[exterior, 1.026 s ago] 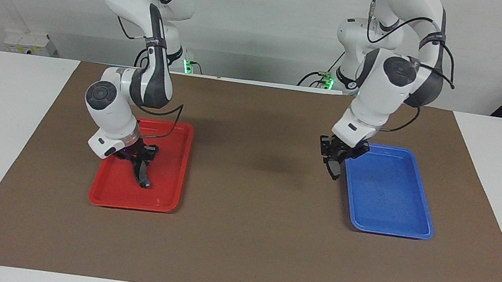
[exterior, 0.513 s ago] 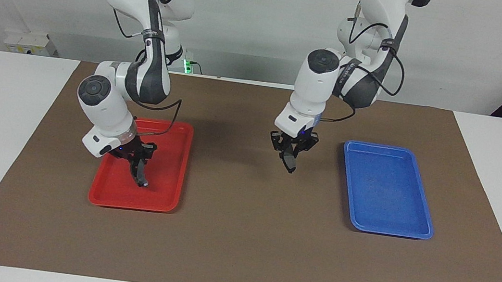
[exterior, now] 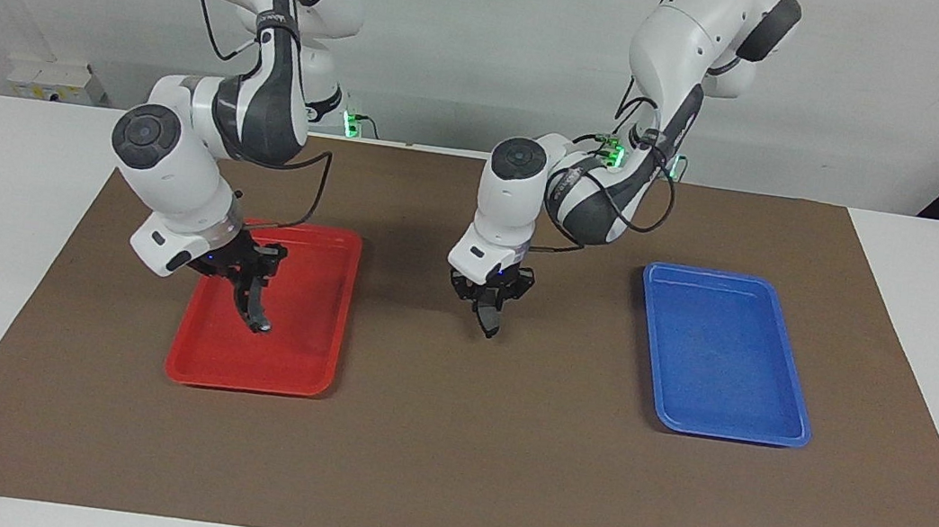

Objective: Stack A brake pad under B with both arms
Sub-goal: 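Lift the grey pad with the left gripper and carry it between the trays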

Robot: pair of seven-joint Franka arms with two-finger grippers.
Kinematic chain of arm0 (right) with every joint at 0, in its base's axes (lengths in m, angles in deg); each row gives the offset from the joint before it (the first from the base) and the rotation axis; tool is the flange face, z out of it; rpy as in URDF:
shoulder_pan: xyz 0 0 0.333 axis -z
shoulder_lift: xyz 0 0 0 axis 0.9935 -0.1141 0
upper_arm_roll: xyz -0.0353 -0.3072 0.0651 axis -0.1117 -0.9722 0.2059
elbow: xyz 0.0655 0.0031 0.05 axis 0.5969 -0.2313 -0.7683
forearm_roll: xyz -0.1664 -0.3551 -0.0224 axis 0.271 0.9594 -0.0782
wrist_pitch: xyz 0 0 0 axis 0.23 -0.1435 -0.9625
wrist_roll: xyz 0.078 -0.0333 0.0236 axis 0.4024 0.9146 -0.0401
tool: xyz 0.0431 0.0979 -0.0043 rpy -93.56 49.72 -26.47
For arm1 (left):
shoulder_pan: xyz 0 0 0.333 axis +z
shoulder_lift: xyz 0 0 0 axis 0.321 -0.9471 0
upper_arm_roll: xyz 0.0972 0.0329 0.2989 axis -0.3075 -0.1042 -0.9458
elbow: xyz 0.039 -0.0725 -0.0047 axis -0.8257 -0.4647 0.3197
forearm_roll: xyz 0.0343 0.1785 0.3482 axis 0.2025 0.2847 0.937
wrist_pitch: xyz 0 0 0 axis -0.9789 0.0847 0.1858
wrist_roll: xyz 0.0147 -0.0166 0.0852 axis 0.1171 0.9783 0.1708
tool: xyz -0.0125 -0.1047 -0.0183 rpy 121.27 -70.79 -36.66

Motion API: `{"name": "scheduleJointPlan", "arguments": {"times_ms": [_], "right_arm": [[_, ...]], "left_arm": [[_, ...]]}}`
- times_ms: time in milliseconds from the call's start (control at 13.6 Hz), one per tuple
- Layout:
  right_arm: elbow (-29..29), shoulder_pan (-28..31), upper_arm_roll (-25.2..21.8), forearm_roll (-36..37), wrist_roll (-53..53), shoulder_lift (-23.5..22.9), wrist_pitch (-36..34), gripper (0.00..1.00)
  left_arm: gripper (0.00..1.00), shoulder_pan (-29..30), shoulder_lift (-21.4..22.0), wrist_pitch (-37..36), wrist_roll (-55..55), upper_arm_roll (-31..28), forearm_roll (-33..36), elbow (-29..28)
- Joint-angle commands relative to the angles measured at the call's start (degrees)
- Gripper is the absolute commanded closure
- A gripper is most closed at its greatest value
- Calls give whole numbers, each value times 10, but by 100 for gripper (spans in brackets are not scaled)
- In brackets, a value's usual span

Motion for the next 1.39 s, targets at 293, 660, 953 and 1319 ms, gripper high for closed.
{"name": "scheduleJointPlan", "arguments": {"times_ms": [293, 660, 953, 1319], "right_arm": [[6, 5, 2, -2, -16, 1, -12, 100], [6, 5, 2, -2, -15, 1, -12, 100], [6, 5, 2, -2, -16, 1, -12, 100], [8, 1, 2, -7, -15, 1, -13, 100]], "left_arm": [[92, -11, -36, 19, 13, -8, 13, 29], [48, -11, -35, 24, 7, -22, 24, 30], [30, -11, -35, 13, 2, -27, 45, 45], [1, -1, -17, -85, -44, -34, 38, 102]]}}
